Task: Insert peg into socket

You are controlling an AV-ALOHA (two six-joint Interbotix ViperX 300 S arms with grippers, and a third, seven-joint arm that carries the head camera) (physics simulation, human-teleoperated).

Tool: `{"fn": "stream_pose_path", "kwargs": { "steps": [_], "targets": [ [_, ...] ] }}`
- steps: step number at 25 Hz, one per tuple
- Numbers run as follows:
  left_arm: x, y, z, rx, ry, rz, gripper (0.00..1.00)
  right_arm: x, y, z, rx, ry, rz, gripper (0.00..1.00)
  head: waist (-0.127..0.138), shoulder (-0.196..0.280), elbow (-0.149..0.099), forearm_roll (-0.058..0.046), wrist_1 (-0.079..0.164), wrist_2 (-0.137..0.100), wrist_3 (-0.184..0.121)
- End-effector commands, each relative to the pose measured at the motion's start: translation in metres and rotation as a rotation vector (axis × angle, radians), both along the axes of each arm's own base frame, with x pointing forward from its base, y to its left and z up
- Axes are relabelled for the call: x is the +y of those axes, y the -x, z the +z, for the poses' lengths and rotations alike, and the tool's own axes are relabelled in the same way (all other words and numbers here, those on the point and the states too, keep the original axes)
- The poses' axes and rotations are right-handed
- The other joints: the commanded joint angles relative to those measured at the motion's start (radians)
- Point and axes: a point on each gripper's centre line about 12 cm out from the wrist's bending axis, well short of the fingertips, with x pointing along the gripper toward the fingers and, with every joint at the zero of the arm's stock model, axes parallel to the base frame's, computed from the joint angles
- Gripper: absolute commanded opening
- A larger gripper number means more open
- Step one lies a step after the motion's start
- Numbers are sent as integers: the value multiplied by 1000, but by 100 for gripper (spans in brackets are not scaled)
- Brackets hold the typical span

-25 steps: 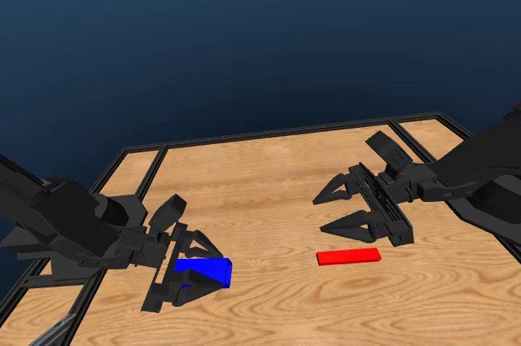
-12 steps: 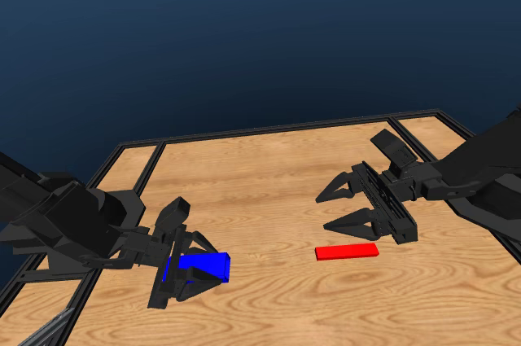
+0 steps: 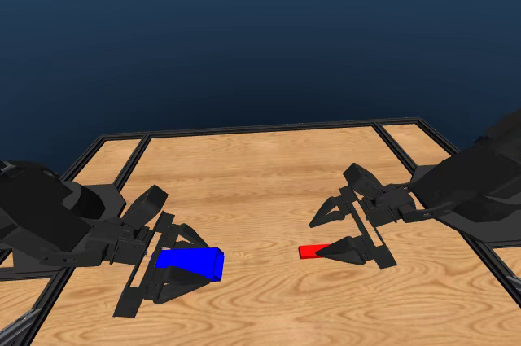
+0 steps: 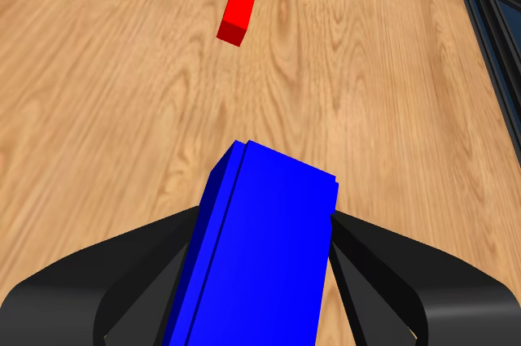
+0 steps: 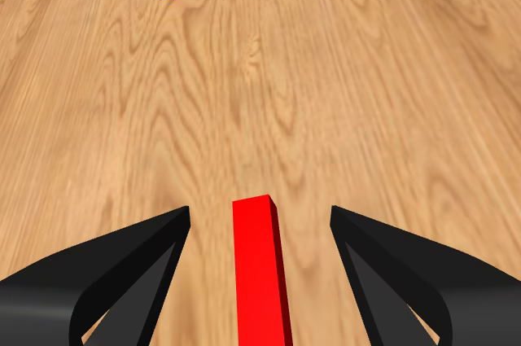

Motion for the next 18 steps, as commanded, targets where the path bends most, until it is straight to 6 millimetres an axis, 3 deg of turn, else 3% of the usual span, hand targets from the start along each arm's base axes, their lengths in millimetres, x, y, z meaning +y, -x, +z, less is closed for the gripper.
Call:
{"fn": "stream_pose_path", "kwargs": {
  "steps": [1, 2, 3, 5, 7, 8, 9, 10, 11, 15, 16, 17, 18],
  "targets": [
    [-3, -11, 32, -122, -84, -50, 0, 9, 5, -9, 48, -19, 5, 100, -11, -17, -6, -6, -11, -19, -18],
    [-7, -18, 46, -191, -71, -38, 0, 11, 5, -9, 40, -32, -4, 100, -12, -20, -6, -8, -11, -21, -22],
    [-3, -15, 43, -186, -58, 4, 0, 14, 10, -16, 64, -35, -1, 100, -15, -22, -5, -9, -11, -26, -24],
    [-5, -23, 68, -259, -98, -30, 0, 15, 11, -21, 57, -57, -28, 100, -17, -26, -4, -11, -10, -31, -25],
    [1, -17, 51, -209, -125, -20, 0, 16, 16, -27, 61, -54, -38, 95, -17, -28, -5, -12, -10, -33, -24],
    [5, -16, 57, -235, -118, 12, 0, 15, 20, -30, 66, -52, -47, 0, -17, -29, -5, -12, -11, -35, -23],
    [5, -12, 52, -223, -132, 1, 0, 14, 23, -34, 83, -57, -55, 0, -17, -30, -6, -12, -12, -36, -23],
    [13, -17, 62, -251, -104, 42, 0, 15, 22, -33, 77, -65, -61, 0, -18, -30, -6, -13, -13, -38, -23],
    [2, -20, 74, -308, -97, 26, 0, 17, 24, -39, 78, -66, -61, 0, -18, -30, -7, -13, -14, -40, -25],
    [12, -15, 76, -298, -126, 36, 0, 15, 25, -41, 68, -68, -78, 0, -13, -31, -9, -12, -10, -42, -22],
    [10, -14, 71, -299, -124, 36, 0, 11, 23, -38, 56, -61, -84, 0, -11, -32, -9, -12, -12, -41, -22],
    [18, -18, 71, -280, -128, 55, 0, 13, 16, -27, 24, -63, -82, 0, -10, -34, -9, -11, -13, -40, -23],
    [13, -16, 71, -316, -140, 55, 0, 11, 12, -13, -21, -52, -76, 0, -8, -35, -9, -10, -14, -39, -23]
  ]
}}
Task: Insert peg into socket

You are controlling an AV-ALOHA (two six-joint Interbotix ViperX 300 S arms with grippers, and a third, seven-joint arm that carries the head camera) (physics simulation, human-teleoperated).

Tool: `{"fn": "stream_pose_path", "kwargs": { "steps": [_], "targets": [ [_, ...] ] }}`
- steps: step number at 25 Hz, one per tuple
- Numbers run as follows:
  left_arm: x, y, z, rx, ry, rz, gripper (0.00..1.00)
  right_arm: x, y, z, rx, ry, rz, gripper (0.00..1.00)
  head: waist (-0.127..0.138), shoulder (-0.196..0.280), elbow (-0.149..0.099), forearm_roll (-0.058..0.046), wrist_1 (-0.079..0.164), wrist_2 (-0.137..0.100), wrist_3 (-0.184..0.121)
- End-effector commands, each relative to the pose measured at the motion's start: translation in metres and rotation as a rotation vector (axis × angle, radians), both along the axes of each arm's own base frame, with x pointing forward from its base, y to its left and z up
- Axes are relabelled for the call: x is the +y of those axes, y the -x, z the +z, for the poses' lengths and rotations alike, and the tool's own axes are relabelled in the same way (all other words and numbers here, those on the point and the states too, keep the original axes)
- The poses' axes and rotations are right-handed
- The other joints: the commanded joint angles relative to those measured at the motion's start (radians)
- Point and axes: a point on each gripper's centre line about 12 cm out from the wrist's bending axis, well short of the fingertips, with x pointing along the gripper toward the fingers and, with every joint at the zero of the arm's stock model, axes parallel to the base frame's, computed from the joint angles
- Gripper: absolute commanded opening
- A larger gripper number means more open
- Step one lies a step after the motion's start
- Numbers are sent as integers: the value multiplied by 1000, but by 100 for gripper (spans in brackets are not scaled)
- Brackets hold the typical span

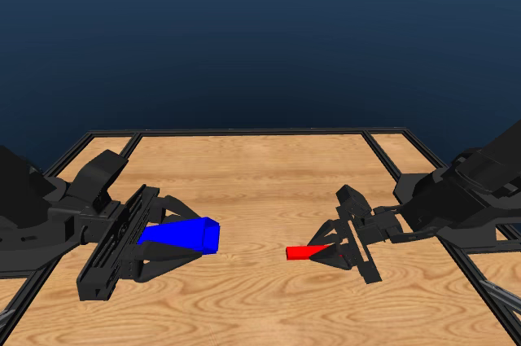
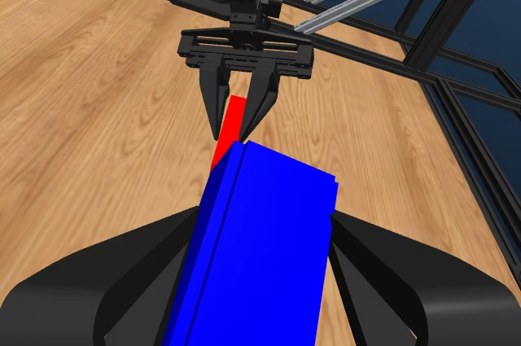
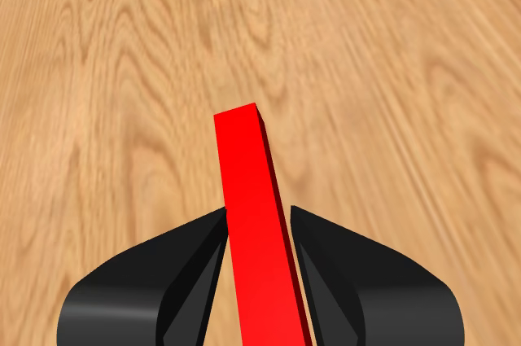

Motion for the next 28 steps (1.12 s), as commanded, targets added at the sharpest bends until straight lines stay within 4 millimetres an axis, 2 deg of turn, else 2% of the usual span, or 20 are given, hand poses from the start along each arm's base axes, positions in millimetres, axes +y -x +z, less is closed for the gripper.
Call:
{"fn": "stream_pose_path", "kwargs": {
  "steps": [1, 2, 3, 4, 5, 6, 7, 10, 11, 12, 14, 16, 17, 19, 21, 22, 23, 24, 26, 28],
  "targets": [
    [1, -6, 12, -57, -23, 14, 0, 0, -12, 27, -67, 27, 24, 0, 6, -16, -12, 2, -13, 2, 0],
    [9, -7, 11, -50, -24, 43, 0, -2, -21, 42, -106, 31, 28, 0, 7, -18, -11, 3, -13, 4, 1],
    [3, -12, 23, -71, -28, -3, 0, -3, -25, 51, -110, 57, 48, 0, 11, -20, -10, 5, -13, 6, 4],
    [16, -13, 7, 1, -50, 18, 0, -2, -35, 73, -154, 65, 73, 0, 14, -23, -9, 7, -15, 9, 7],
    [-5, -13, 25, -73, -44, -27, 0, -6, -33, 71, -114, 83, 83, 0, 16, -24, -8, 8, -15, 10, 9],
    [10, -15, 15, -55, -45, 35, 0, -1, -45, 95, -192, 87, 101, 0, 20, -26, -8, 9, -16, 12, 12],
    [4, -16, 21, -69, -39, 17, 0, 1, -52, 110, -206, 97, 129, 0, 24, -27, -7, 11, -18, 13, 14],
    [5, -18, 16, -41, -41, 11, 0, -1, -67, 128, -207, 134, 170, 0, 36, -29, -4, 15, -24, 15, 15],
    [15, -21, 13, -17, -42, 32, 0, -3, -70, 133, -198, 136, 180, 0, 38, -30, -4, 15, -24, 15, 15],
    [3, -19, 12, -21, -56, -6, 0, -1, -71, 130, -181, 150, 197, 0, 42, -30, -3, 17, -25, 14, 15],
    [4, -22, 15, -25, -48, -10, 0, -2, -80, 147, -208, 150, 206, 0, 49, -30, -3, 19, -25, 15, 13],
    [3, -27, 21, -34, -50, -15, 0, -2, -82, 144, -166, 163, 232, 0, 54, -30, -1, 20, -25, 16, 11],
    [4, -25, 11, -8, -64, -22, 0, 0, -86, 154, -193, 168, 239, 0, 56, -30, -2, 20, -24, 15, 9],
    [11, -31, 20, -27, -39, 7, 0, -3, -90, 158, -192, 162, 231, 0, 57, -28, -2, 20, -27, 12, 6],
    [2, -30, 15, -9, -56, -38, 0, -3, -95, 160, -188, 179, 248, 0, 59, -27, -2, 21, -25, 13, 8],
    [3, -35, 23, -22, -39, -30, 0, -7, -98, 163, -181, 193, 251, 0, 60, -26, -2, 21, -25, 13, 9],
    [0, -30, 9, 14, -51, -49, 0, -2, -101, 158, -183, 189, 256, 0, 61, -25, -3, 21, -24, 12, 9],
    [1, -31, 6, 30, -55, -51, 0, -2, -104, 159, -183, 186, 255, 0, 62, -24, -3, 21, -25, 13, 8],
    [0, -37, 18, 1, -36, -54, 0, 2, -108, 157, -161, 180, 268, 0, 62, -23, -3, 21, -25, 13, 7],
    [0, -39, 17, 4, -31, -52, 0, -2, -116, 154, -165, 177, 251, 0, 64, -23, -3, 22, -25, 14, 7]
  ]
}}
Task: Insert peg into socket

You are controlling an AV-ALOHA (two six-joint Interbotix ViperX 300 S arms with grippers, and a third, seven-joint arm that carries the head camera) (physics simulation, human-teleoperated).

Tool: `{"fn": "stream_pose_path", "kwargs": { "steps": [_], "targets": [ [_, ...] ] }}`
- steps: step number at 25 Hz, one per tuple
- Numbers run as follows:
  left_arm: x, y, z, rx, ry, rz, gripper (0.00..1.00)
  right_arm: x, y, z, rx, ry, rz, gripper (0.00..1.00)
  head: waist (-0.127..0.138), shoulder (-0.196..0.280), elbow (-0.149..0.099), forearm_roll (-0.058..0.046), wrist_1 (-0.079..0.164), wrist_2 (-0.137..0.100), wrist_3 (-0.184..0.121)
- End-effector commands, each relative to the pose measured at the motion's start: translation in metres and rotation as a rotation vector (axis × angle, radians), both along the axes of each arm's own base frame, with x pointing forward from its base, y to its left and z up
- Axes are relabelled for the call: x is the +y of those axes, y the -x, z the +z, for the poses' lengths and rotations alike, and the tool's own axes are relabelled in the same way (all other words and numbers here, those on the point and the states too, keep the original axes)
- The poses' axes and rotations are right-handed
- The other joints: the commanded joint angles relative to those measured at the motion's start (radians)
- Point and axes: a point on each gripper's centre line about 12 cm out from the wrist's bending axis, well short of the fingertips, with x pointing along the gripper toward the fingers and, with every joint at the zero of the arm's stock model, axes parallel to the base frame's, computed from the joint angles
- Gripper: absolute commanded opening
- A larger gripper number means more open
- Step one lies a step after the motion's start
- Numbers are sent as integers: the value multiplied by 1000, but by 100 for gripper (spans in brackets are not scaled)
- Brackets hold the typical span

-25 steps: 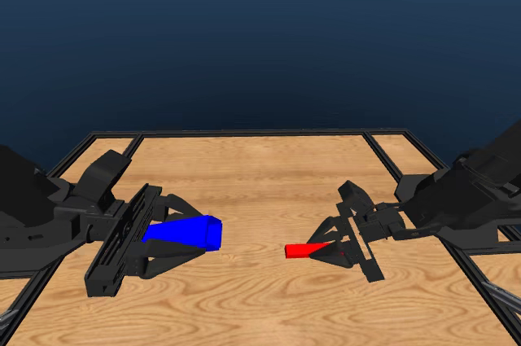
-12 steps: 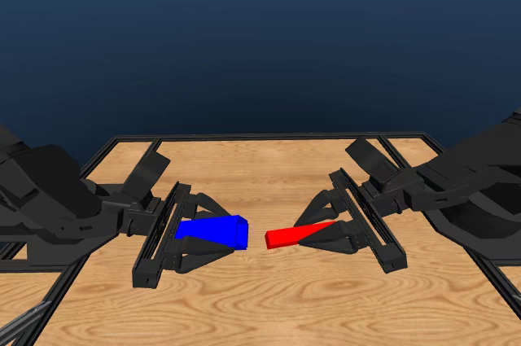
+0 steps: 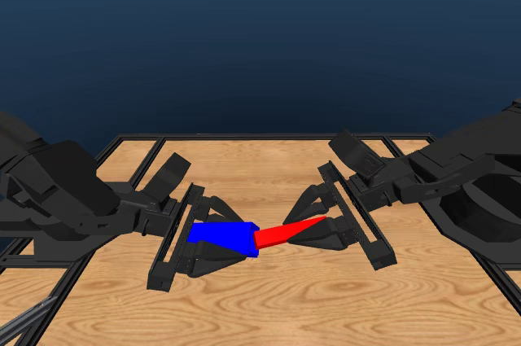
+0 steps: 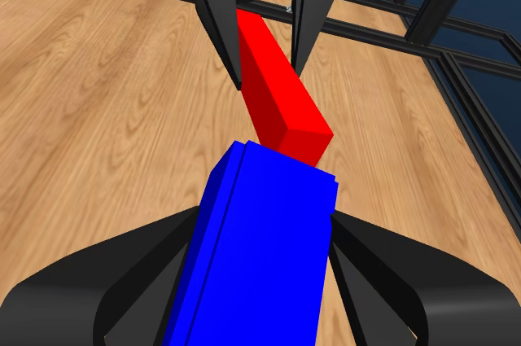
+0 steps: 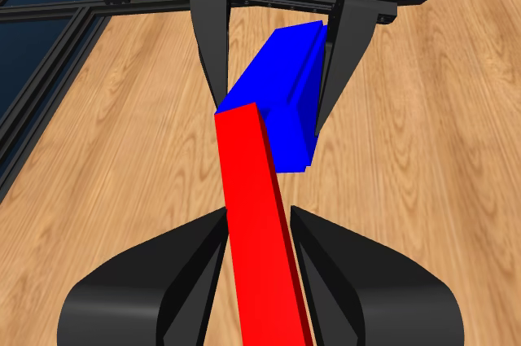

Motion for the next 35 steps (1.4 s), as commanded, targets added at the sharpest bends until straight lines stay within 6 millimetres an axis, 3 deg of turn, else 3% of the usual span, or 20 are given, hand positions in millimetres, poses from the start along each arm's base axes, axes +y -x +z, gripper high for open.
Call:
{"fn": "stream_pose_path", "kwargs": {
  "steps": [1, 6, 8, 9, 11, 14, 15, 16, 17, 18, 20, 21, 22, 23, 24, 26, 27, 29, 33, 35],
  "targets": [
    [0, -8, 10, -25, 14, 0, 0, -1, -17, 14, -38, -17, -12, 0, 4, -4, -10, 1, -12, 1, -1],
    [4, -7, 5, -13, 1, 0, 0, -3, -25, -3, 16, -22, -22, 0, 14, -2, -11, 3, -16, -1, -5],
    [-2, -13, 29, -79, 30, -15, 0, -4, -27, -1, 13, -27, -27, 0, 18, -3, -10, 4, -12, -3, -6],
    [-4, -6, 16, -47, 14, -23, 0, -4, -28, -4, 35, -17, -20, 0, 20, -3, -10, 5, -11, -3, -7],
    [-3, -5, 16, -38, 27, -19, 0, -7, -24, -12, 87, -1, -16, 0, 23, -3, -10, 6, -10, -5, -8],
    [-1, -6, 10, 37, 33, -40, 0, -9, -21, -5, 122, 14, -8, 0, 28, -2, -11, 6, -8, -6, -10],
    [-1, -3, -3, 63, 30, -27, 0, -7, -23, 1, 124, 14, -4, 0, 29, -2, -11, 6, -8, -8, -11],
    [2, -6, 2, 47, 68, 2, 0, -8, -24, 7, 126, 26, 1, 0, 31, -1, -11, 6, -6, -9, -12],
    [-1, -10, 1, 69, 72, -14, 0, -7, -24, -2, 185, 46, 6, 0, 33, -1, -10, 7, -5, -10, -12],
    [-2, -8, -13, 133, 76, -21, 0, -5, -30, 14, 156, 47, 10, 0, 34, -1, -10, 7, -4, -11, -13],
    [-3, -19, -4, 151, 139, -19, 0, -5, -38, 15, 195, 74, 9, 0, 36, -1, -10, 7, -4, -13, -13],
    [-4, -14, -22, 219, 135, -23, 0, 10, -43, 11, 212, 95, 42, 0, 37, -2, -10, 8, -4, -13, -13],
    [3, -21, -14, 215, 192, 10, 0, 7, -53, 19, 201, 96, 28, 0, 38, -3, -9, 8, -4, -14, -13],
    [-9, -27, -7, 255, 201, -57, 0, 11, -62, 17, 223, 115, 33, 0, 39, -4, -9, 8, -5, -15, -11],
    [-10, -22, -20, 325, 193, -68, 0, 15, -68, 10, 246, 130, 39, 0, 40, -5, -8, 8, -3, -14, -10],
    [-10, -29, -9, 305, 209, -73, 0, 27, -82, 14, 236, 136, 53, 0, 42, -6, -8, 8, -4, -17, -8],
    [-9, -24, -16, 332, 212, -68, 0, 33, -88, 12, 225, 131, 62, 0, 44, -6, -8, 9, -3, -18, -7],
    [-15, -29, 2, 318, 225, -98, 0, 43, -98, 10, 229, 129, 67, 0, 48, -5, -9, 10, -5, -20, -5],
    [-9, -19, -11, 541, 202, -76, 0, 51, -105, 4, 252, 123, 62, 0, 52, -4, -9, 10, -3, -21, -9],
    [-12, -21, 1, 521, 215, -72, 0, 50, -101, 1, 280, 126, 53, 0, 54, -5, -10, 11, -4, -20, -12]
  ]
}}
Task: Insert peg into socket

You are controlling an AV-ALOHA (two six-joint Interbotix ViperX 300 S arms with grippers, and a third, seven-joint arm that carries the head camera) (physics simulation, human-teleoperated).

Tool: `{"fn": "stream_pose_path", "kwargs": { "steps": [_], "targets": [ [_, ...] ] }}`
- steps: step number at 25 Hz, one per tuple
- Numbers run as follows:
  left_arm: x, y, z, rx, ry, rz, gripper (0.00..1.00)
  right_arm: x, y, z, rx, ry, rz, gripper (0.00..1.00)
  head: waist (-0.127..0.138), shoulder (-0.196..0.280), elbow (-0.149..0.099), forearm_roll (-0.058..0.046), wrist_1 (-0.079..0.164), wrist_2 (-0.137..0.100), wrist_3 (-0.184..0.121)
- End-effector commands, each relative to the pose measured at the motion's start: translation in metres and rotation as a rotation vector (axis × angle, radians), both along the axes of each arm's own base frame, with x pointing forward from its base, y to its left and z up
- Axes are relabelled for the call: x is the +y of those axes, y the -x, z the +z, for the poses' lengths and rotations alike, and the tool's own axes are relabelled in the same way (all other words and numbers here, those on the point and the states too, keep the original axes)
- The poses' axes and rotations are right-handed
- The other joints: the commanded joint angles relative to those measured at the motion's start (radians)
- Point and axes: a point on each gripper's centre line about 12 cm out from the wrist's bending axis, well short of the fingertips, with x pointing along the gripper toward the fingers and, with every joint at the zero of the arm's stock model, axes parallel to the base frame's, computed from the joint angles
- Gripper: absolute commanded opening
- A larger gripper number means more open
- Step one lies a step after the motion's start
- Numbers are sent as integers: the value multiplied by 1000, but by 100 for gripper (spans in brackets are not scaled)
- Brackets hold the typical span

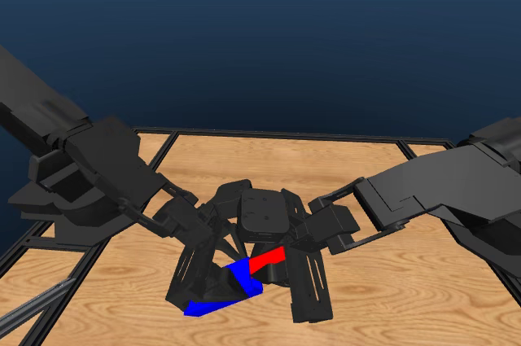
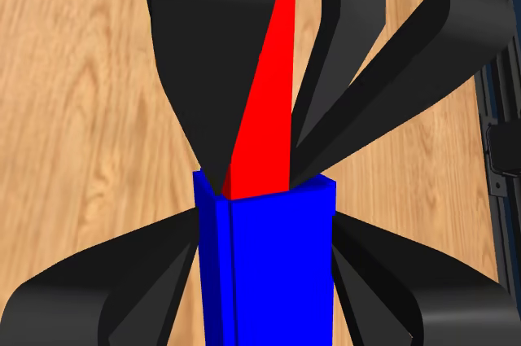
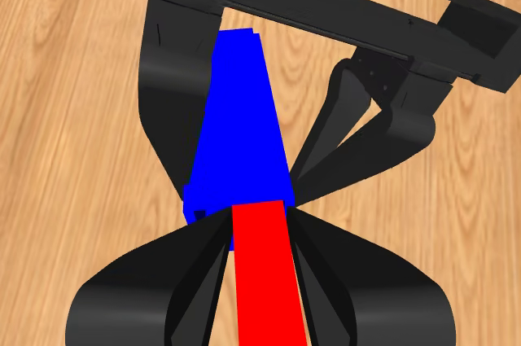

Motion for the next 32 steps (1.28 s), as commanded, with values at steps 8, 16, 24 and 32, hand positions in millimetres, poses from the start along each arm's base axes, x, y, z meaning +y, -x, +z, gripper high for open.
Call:
{"fn": "stream_pose_path", "kwargs": {
  "steps": [8, 16, 24, 32],
  "targets": [
    [5, 1, 36, 185, -85, 179, 0, -8, 14, 19, -41, -98, -78, 100, 6, -3, -13, 3, -12, 3, 2],
    [-1, 6, 35, 222, -213, 286, 0, -38, 63, -1, 54, -132, -193, 100, -9, -2, -15, 0, -12, 11, 9],
    [-3, -1, 42, 209, -233, 322, 0, -79, 100, -24, 13, -238, -339, 0, -30, -2, -17, -4, -18, 21, 15],
    [0, -3, 32, 229, -250, 334, 0, -68, 57, -29, -109, -268, -284, 0, -51, 2, -17, -7, -18, 31, 23]
  ]
}}
